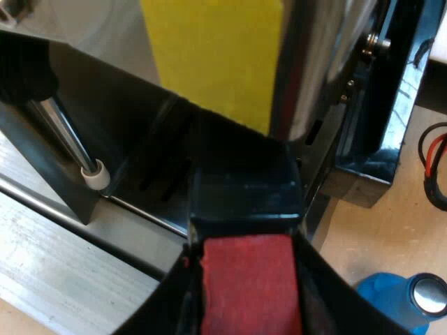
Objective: Put the handle in the coffee machine
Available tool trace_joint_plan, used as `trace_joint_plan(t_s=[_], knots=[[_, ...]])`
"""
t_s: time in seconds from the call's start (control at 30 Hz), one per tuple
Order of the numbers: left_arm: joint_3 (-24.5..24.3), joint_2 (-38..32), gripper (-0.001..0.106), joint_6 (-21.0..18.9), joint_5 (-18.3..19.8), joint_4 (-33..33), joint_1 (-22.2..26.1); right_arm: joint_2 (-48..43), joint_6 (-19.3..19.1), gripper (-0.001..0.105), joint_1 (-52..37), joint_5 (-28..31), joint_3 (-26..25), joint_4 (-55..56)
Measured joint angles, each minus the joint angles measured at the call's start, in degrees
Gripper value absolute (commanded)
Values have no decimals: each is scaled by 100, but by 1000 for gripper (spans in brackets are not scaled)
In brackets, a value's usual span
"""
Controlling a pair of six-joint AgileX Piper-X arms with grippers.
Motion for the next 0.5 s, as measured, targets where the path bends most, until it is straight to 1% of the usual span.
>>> trace_joint_plan(t_s=[0.03, 0.07, 0.1, 0.13, 0.17, 0.2, 0.33, 0.4, 0.5], knots=[[0, 0, 31, 0, 0, 0, 0, 0, -6, 36, 0, 0, 0, -4], [0, 0, 42, 0, 0, 0, 0, 0, -4, 36, 0, 0, 0, -28], [0, 0, 47, 0, 0, 0, 0, 0, -4, 36, 0, 0, 10, -28], [0, 0, 56, 0, 0, 0, 0, 0, -4, 36, 0, 0, 13, -42], [0, 0, 62, 12, -12, 0, 0, 0, -4, 36, 0, 0, 13, -42], [-35, -10, 66, 8, 110, -7, 14, 0, -16, 36, 0, 0, 13, -53], [-157, -117, 66, 16, 114, -220, 14, 0, -56, 36, 0, -13, 13, -163], [-169, -145, 66, 23, -93, -264, 14, 25, -56, 36, 0, -23, 32, -228], [-169, -144, 66, 23, -230, -262, 14, 53, -56, 36, 0, -23, 28, -301]])
